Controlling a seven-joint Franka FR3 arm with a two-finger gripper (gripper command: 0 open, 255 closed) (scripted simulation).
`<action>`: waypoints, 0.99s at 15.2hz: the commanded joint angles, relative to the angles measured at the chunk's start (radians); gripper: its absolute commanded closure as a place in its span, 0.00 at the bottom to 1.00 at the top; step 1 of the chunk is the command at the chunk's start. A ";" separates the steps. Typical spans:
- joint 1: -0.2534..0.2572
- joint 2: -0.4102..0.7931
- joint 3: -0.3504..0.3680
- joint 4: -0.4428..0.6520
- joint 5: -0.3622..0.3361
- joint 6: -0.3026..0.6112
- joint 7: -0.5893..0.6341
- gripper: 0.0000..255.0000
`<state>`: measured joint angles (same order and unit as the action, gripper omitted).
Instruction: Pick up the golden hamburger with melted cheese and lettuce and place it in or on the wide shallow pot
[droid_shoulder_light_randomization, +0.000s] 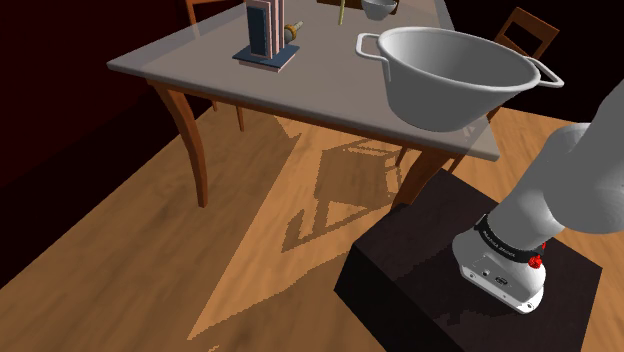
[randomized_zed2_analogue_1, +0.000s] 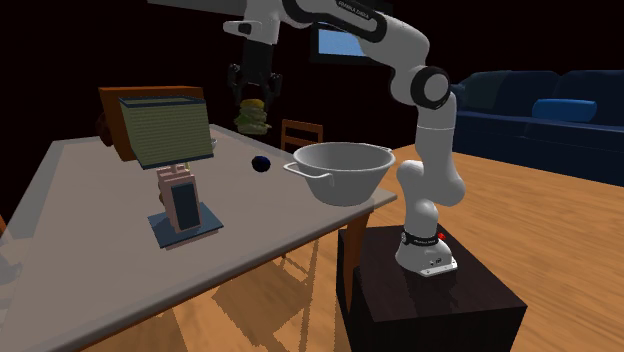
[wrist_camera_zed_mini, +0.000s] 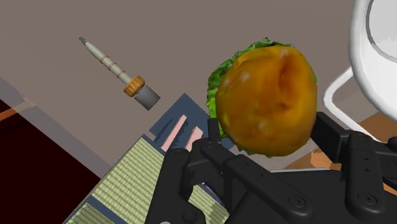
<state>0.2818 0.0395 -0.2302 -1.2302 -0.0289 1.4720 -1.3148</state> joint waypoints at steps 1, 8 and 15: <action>0.016 -0.096 0.012 -0.103 -0.027 0.010 0.021 1.00; 0.032 -0.373 0.064 -0.359 -0.084 -0.011 0.081 1.00; 0.031 -0.608 0.119 -0.516 -0.103 -0.093 0.127 1.00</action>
<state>0.3123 -0.5376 -0.1205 -1.7227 -0.1312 1.3871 -1.1966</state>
